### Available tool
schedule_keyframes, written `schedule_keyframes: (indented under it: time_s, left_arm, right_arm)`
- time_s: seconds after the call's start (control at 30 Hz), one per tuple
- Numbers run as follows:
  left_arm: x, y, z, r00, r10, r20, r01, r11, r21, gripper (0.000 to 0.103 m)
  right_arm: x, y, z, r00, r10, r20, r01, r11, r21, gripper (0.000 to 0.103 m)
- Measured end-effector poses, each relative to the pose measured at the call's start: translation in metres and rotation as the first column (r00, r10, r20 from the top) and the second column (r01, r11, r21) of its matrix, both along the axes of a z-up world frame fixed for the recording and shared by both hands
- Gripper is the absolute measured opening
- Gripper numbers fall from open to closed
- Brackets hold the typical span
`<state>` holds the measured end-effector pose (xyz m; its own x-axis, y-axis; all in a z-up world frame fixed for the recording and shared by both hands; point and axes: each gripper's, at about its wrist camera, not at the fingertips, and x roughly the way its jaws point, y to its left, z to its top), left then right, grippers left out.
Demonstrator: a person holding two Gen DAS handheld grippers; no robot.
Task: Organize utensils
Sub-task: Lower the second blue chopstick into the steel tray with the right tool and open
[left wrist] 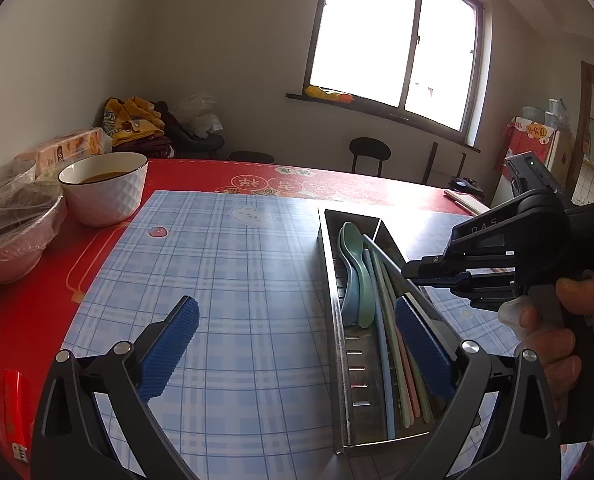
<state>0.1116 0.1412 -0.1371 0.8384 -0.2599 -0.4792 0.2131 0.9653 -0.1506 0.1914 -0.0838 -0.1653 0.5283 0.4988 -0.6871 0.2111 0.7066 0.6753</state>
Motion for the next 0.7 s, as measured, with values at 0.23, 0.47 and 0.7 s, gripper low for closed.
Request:
schedule_keyframes:
  time_s: [0.23, 0.47, 0.7]
  left_arm:
    - [0.004, 0.006, -0.001, 1.000, 0.011, -0.016, -0.011, 1.000, -0.020, 0.096]
    - [0.003, 0.008, -0.001, 1.000, 0.026, -0.010, -0.026, 0.999, -0.023, 0.096]
    - [0.000, -0.004, 0.001, 1.000, 0.019, -0.007, -0.018, 0.999, 0.041, 0.096]
  right_arm:
    - [-0.004, -0.003, 0.006, 0.999, 0.032, 0.044, -0.032, 0.999, 0.007, 0.008]
    - [-0.018, -0.036, 0.029, 0.975, 0.094, 0.202, -0.052, 0.978, -0.203, 0.008]
    - [-0.043, -0.101, 0.039, 0.941, 0.143, 0.308, -0.022, 0.931, -0.365, 0.008]
